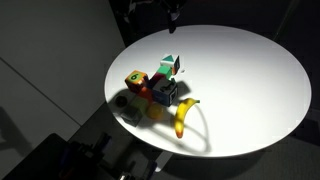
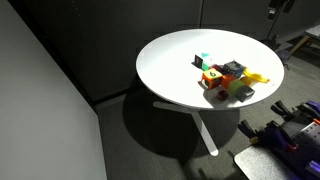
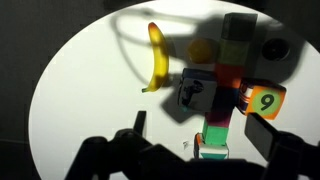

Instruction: Lift the blue and white dice and put it on top of the dice to the far right

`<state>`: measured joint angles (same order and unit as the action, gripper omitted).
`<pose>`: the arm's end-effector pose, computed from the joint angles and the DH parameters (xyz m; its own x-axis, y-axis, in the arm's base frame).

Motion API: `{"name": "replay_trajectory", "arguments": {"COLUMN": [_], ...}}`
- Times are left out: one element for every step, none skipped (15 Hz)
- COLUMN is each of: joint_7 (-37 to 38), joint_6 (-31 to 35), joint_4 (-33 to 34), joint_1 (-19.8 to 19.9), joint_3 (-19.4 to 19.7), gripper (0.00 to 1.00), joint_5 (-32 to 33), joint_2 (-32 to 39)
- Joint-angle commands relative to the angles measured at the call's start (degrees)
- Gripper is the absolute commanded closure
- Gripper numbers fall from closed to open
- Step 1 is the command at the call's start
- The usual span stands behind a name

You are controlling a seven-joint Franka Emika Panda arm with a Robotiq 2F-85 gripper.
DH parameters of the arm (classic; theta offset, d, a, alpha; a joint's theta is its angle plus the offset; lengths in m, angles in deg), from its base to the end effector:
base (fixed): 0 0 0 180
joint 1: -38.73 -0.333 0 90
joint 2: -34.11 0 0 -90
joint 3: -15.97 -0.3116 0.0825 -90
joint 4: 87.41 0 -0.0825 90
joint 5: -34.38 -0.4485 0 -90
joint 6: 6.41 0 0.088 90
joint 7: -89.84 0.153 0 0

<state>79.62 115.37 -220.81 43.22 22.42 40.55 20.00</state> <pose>0.5193 -0.1084 0.3582 0.9985 0.0460 0.0284 0.0439 -0.9964 0.0726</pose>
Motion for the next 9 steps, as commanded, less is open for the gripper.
{"name": "replay_trajectory", "arguments": {"joint_7": [5.0, 6.5, 7.7, 9.1, 10.2, 11.3, 12.3, 13.1, 13.7], "joint_6": [5.1, 6.5, 7.9, 9.1, 10.1, 11.0, 11.6, 12.2, 12.3], "joint_4": [-2.8, -3.8, -4.8, -5.8, -6.6, -7.3, -7.9, -8.3, -8.5], "joint_1": [0.6, 0.8, 0.9, 1.0, 1.1, 1.2, 1.3, 1.4, 1.5], "joint_3": [-0.9, -1.0, -1.1, -1.1, -1.0, -0.9, -0.9, -0.9, -0.8], "gripper": [0.00, 0.00, 0.00, 0.00, 0.00, 0.00, 0.00, 0.00, 0.00], "joint_5": [1.4, 1.6, 1.7, 1.4, 1.2, 0.7, 0.4, 0.4, 0.3], "joint_2": [0.8, 1.0, 1.2, 1.4, 1.5, 1.8, 2.1, 2.5, 3.0]}}
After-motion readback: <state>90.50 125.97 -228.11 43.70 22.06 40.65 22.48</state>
